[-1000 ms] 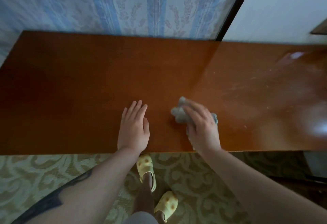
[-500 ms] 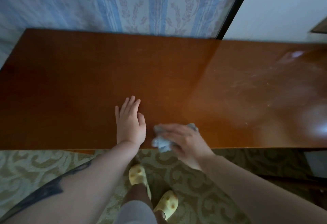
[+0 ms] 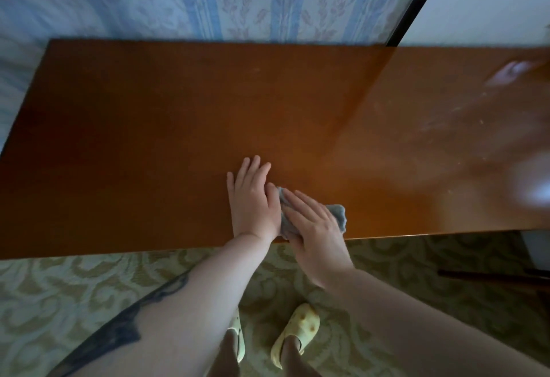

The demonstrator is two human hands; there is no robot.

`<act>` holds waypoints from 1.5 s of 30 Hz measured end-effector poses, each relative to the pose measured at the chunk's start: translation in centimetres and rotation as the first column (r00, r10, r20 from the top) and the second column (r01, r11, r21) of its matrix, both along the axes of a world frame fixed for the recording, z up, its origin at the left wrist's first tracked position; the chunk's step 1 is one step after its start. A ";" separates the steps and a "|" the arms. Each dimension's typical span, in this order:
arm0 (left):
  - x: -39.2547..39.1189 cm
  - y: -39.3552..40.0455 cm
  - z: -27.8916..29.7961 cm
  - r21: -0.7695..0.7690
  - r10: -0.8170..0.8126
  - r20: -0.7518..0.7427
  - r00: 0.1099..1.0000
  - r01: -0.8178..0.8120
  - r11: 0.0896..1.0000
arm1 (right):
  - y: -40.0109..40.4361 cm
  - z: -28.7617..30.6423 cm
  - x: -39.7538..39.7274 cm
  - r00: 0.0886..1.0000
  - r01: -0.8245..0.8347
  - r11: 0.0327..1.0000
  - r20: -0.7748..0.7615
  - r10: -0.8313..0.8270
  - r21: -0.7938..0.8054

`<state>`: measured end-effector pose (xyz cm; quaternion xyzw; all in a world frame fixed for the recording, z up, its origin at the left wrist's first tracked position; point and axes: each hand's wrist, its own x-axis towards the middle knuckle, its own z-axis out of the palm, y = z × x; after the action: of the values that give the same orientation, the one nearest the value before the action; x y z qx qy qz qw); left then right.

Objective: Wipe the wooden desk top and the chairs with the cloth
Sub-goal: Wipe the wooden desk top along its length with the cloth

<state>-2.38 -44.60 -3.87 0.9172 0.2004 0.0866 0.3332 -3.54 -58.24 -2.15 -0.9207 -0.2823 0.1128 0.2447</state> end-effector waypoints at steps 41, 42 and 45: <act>-3.6 15.3 -0.7 -0.167 -0.143 0.168 0.975 0.171 0.971 | 7.2 0.8 -0.7 0.979 -0.082 0.994 0.193 0.066 0.073; -3.5 15.1 -0.7 -0.123 -0.148 0.132 0.980 0.165 0.979 | 6.6 0.9 0.6 0.971 0.114 0.987 0.197 -0.134 0.111; -3.4 14.9 -0.7 0.030 -0.207 0.020 0.978 0.206 0.978 | 8.8 0.1 3.6 0.758 0.634 0.770 0.137 -0.637 0.076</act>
<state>-5.76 -29.74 -4.59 0.9366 0.0990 0.0648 0.3298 0.03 -49.41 -2.05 -0.9646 0.0270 -0.0521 0.2569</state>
